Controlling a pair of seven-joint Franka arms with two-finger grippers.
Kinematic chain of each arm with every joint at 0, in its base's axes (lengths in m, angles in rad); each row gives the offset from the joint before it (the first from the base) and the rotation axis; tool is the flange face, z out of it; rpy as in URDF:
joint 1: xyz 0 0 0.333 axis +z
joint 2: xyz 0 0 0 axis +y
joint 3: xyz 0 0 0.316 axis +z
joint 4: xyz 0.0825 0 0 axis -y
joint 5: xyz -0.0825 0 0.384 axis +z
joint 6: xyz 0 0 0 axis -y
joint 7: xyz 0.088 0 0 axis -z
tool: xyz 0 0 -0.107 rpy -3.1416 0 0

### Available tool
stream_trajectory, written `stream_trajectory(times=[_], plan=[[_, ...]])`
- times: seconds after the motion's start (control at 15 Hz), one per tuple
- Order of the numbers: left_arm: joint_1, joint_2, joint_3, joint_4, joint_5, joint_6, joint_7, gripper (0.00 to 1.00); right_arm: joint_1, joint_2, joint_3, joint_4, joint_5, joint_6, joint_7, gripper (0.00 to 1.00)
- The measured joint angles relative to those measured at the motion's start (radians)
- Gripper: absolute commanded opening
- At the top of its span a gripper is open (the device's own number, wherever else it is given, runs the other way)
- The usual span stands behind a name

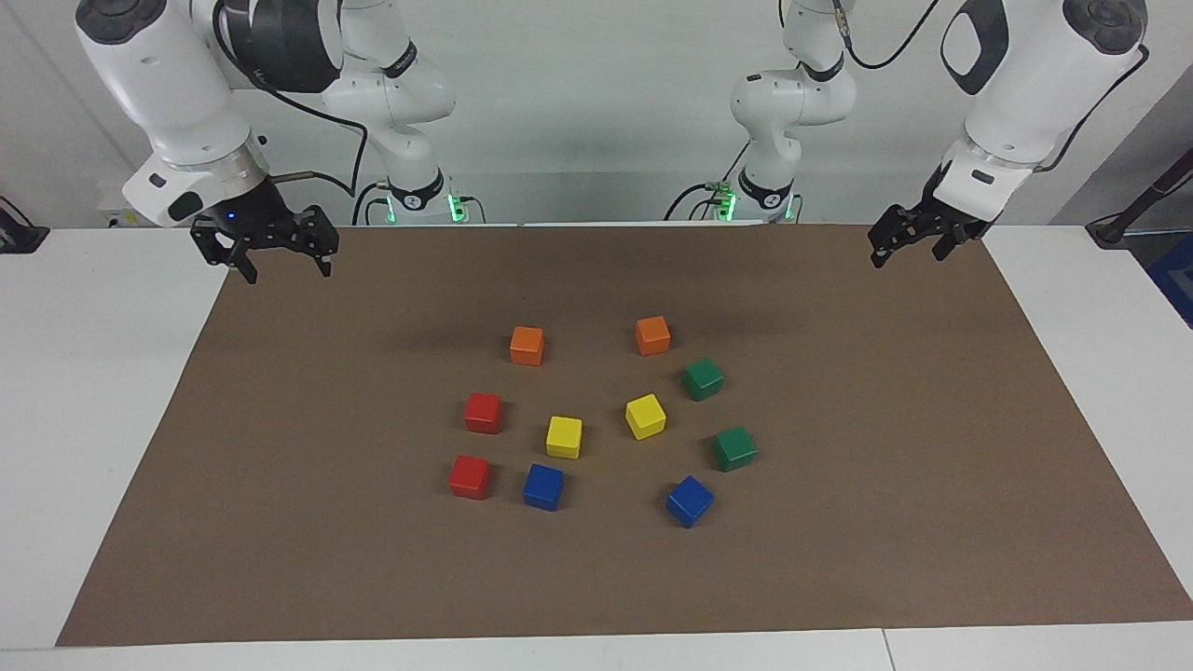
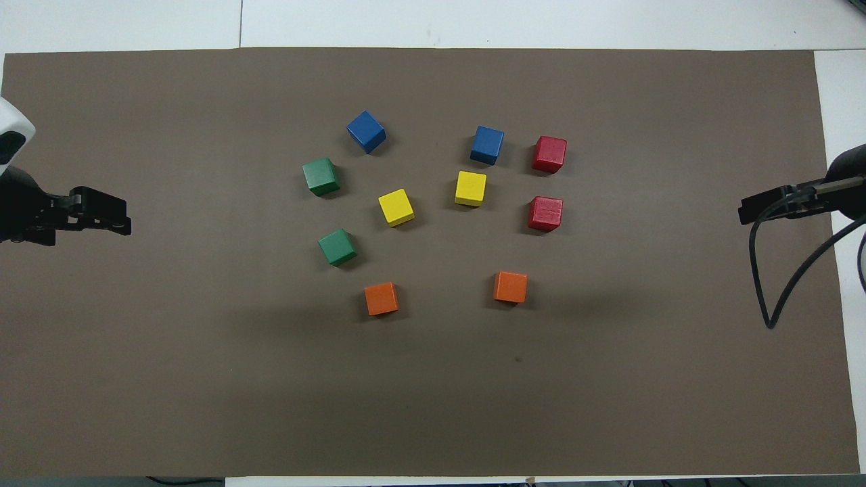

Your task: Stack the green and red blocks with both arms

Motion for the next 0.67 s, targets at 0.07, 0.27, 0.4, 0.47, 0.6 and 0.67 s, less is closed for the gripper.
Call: stream_trajectory(times=[0.07,0.27,0.4,0.47,0.6,0.67], plan=[[0.000,0.000,0.000,0.000,0.000,0.000,0.000,1.00,0.000,0.000,0.000,0.000,0.000,0.000,0.000,1.00],[0.000,0.000,0.000,0.000,0.000,0.000,0.000,1.00,0.000,0.000,0.000,0.000,0.000,0.000,0.000,1.00],[0.000,0.000,0.000,0.000,0.000,0.003,0.000,1.00,0.000,0.000,0.000,0.000,0.000,0.000,0.000,1.00],[0.000,0.000,-0.001,-0.001,0.000,0.016,0.001,1.00,0.000,0.000,0.000,0.000,0.000,0.000,0.000,1.00],[-0.003,0.003,-0.008,-0.012,0.000,0.061,0.003,1.00,0.000,0.000,0.000,0.000,0.000,0.000,0.000,1.00],[-0.013,0.007,-0.013,-0.022,0.000,0.082,0.003,1.00,0.001,0.000,0.000,0.000,0.000,0.000,0.000,1.00]])
